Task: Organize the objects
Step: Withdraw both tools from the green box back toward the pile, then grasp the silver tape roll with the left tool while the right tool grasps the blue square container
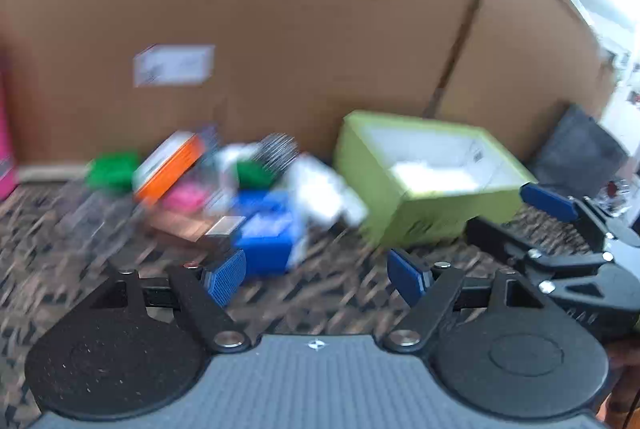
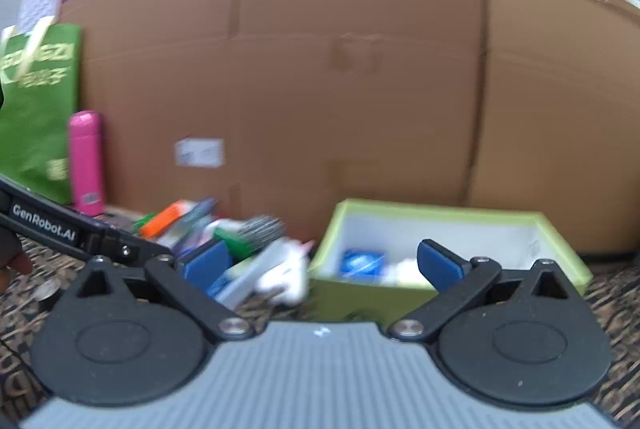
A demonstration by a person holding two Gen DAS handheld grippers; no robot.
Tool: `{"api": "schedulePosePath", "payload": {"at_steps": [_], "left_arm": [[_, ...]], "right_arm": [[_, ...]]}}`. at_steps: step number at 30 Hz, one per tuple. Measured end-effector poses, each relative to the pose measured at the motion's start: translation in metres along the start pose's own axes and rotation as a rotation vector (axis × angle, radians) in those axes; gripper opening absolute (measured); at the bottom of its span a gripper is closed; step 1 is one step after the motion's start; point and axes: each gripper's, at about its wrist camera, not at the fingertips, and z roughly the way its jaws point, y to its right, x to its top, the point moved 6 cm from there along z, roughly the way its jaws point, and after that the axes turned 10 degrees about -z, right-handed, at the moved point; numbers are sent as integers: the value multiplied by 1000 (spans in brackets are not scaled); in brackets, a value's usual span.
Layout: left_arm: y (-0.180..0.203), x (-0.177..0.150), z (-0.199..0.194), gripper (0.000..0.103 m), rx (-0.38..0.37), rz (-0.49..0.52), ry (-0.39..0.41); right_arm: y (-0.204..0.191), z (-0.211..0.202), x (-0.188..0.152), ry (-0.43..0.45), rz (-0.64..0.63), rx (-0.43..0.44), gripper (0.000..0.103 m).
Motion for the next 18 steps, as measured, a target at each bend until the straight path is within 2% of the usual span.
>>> {"api": "schedulePosePath", "payload": {"at_steps": [4, 8, 11, 18], "left_arm": [[-55, -30, -16, 81, 130, -79, -39], [-103, -43, -22, 81, 252, -120, -38], [-121, -40, -20, 81, 269, -173, -33], [-136, -39, -8, 77, 257, -185, -27]], "right_arm": [[-30, 7, -20, -85, 20, 79, 103], [-69, 16, -41, -136, 17, 145, 103], [-87, 31, -35, -137, -34, 162, 103], [-115, 92, -26, -158, -179, 87, 103]]}}
